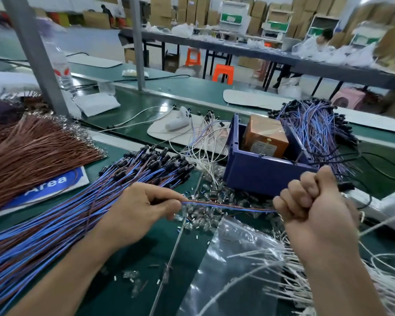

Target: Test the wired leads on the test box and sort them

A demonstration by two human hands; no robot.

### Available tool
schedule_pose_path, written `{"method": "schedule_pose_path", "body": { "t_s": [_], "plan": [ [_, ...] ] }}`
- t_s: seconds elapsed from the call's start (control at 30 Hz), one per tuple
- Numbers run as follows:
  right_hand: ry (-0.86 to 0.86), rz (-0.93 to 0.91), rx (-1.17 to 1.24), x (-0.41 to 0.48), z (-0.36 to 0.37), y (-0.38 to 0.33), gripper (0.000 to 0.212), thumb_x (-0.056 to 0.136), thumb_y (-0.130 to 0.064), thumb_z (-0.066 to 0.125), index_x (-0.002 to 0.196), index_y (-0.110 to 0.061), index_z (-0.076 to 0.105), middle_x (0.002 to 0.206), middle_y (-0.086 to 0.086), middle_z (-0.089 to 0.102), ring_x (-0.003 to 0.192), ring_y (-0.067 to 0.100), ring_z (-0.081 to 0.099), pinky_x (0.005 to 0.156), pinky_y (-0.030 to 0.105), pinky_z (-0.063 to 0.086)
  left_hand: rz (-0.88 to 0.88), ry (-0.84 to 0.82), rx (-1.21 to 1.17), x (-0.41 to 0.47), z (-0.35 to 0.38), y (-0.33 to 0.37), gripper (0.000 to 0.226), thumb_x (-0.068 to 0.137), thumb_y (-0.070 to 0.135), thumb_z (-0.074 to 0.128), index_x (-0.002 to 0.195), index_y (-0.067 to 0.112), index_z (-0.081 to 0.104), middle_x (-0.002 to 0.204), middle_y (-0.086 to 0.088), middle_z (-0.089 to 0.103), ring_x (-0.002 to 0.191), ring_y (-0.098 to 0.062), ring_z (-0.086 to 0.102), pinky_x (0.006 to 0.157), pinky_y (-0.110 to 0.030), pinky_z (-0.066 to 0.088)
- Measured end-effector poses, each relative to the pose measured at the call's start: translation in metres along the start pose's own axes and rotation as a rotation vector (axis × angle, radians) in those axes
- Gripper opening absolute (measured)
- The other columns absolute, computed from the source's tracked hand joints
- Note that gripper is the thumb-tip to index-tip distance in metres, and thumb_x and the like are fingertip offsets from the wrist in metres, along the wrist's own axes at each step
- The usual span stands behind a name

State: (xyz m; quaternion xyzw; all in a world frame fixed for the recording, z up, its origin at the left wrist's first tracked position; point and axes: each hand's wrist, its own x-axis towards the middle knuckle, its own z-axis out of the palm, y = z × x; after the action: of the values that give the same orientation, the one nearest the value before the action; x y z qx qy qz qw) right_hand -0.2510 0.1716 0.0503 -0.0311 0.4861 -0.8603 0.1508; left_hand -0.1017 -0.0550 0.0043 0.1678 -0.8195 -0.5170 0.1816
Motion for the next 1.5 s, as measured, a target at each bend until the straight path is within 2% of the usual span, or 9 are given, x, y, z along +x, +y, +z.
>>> {"method": "schedule_pose_path", "body": {
  "t_s": [0.17, 0.3, 0.43, 0.67, 0.83, 0.97, 1.17, 1.37, 1.5],
  "plan": [
    [-0.026, -0.303, -1.067, -0.004, -0.013, 0.017, 0.057, 0.104, -0.046, 0.048, 0.054, -0.019, 0.057, 0.048, -0.004, 0.055, 0.046, 0.015, 0.046, 0.055, 0.036, 0.039, -0.012, 0.437, 0.320, 0.009, 0.005, 0.016, 0.020, 0.072, 0.030, 0.091, 0.067, 0.045, 0.077, 0.063, 0.032, 0.067, 0.069, 0.012, 0.063, 0.060, -0.001, 0.041],
    [-0.262, -0.454, -1.481, -0.024, 0.002, 0.031, 0.030, 0.102, -0.047, 0.051, 0.087, -0.031, 0.070, 0.077, -0.016, 0.071, 0.072, 0.007, 0.062, 0.067, 0.036, 0.053, 0.113, -0.023, 0.170, 0.015, 0.032, 0.041, 0.015, 0.072, 0.034, 0.089, 0.073, 0.046, 0.080, 0.059, 0.020, 0.070, 0.051, 0.006, 0.059, 0.051, -0.005, 0.039],
    [-0.478, -0.153, -1.101, -0.022, 0.003, 0.026, 0.037, 0.103, -0.046, 0.051, 0.083, -0.023, 0.073, 0.079, -0.002, 0.073, 0.075, 0.013, 0.066, 0.073, 0.043, 0.054, 0.063, -0.232, -0.163, 0.025, 0.046, 0.049, 0.006, 0.075, 0.022, 0.085, 0.080, 0.025, 0.084, 0.068, -0.002, 0.077, 0.060, -0.009, 0.069, 0.059, -0.020, 0.051],
    [-0.437, -0.010, -0.816, -0.020, 0.003, 0.032, 0.032, 0.099, -0.021, 0.062, 0.073, -0.008, 0.074, 0.061, -0.003, 0.066, 0.049, -0.002, 0.051, 0.052, 0.010, 0.037, -0.110, -0.105, -0.528, 0.025, 0.062, 0.034, 0.019, 0.063, 0.022, 0.093, 0.077, 0.012, 0.083, 0.063, -0.005, 0.071, 0.054, -0.009, 0.057, 0.055, -0.018, 0.049],
    [-0.388, 0.109, -0.593, -0.023, 0.003, 0.029, 0.032, 0.097, -0.020, 0.062, 0.068, -0.017, 0.076, 0.055, 0.004, 0.059, 0.045, 0.009, 0.039, 0.044, 0.016, 0.030, -0.241, 0.100, -0.787, 0.027, 0.058, 0.032, 0.028, 0.059, 0.040, 0.083, 0.074, 0.016, 0.083, 0.067, -0.005, 0.070, 0.057, -0.009, 0.058, 0.057, -0.019, 0.051],
    [-0.368, 0.159, -0.358, -0.026, 0.005, 0.025, 0.025, 0.083, -0.031, 0.061, 0.068, -0.017, 0.076, 0.056, 0.008, 0.059, 0.041, 0.007, 0.042, 0.043, 0.016, 0.034, -0.153, 0.037, -0.663, 0.020, 0.062, 0.033, 0.030, 0.064, 0.042, 0.089, 0.084, 0.020, 0.085, 0.073, -0.003, 0.074, 0.068, -0.008, 0.065, 0.067, -0.021, 0.052],
    [-0.128, 0.139, -0.189, -0.017, 0.006, 0.039, 0.042, 0.102, -0.012, 0.053, 0.067, -0.013, 0.077, 0.063, 0.011, 0.066, 0.055, 0.017, 0.061, 0.056, 0.027, 0.054, -0.068, -0.183, -0.558, 0.009, 0.083, 0.042, 0.032, 0.069, 0.039, 0.084, 0.099, 0.029, 0.084, 0.097, -0.002, 0.081, 0.096, -0.014, 0.077, 0.083, -0.020, 0.057],
    [0.004, 0.084, -0.132, -0.008, -0.003, 0.038, 0.035, 0.107, -0.018, 0.048, 0.084, -0.006, 0.072, 0.068, 0.012, 0.069, 0.033, 0.008, 0.026, 0.042, 0.022, 0.025, -0.056, -0.152, -0.383, 0.007, 0.086, 0.038, 0.018, 0.069, 0.028, 0.083, 0.087, 0.033, 0.084, 0.083, 0.003, 0.080, 0.077, -0.007, 0.075, 0.069, -0.016, 0.055],
    [0.032, 0.066, -0.112, -0.009, -0.004, 0.038, 0.034, 0.107, -0.018, 0.049, 0.084, -0.008, 0.072, 0.065, 0.008, 0.068, 0.033, 0.006, 0.027, 0.042, 0.021, 0.029, 0.008, -0.121, -0.121, 0.009, 0.078, 0.037, 0.007, 0.070, 0.037, 0.082, 0.077, 0.036, 0.083, 0.072, 0.007, 0.078, 0.066, -0.006, 0.071, 0.061, -0.022, 0.055]
  ]
}}
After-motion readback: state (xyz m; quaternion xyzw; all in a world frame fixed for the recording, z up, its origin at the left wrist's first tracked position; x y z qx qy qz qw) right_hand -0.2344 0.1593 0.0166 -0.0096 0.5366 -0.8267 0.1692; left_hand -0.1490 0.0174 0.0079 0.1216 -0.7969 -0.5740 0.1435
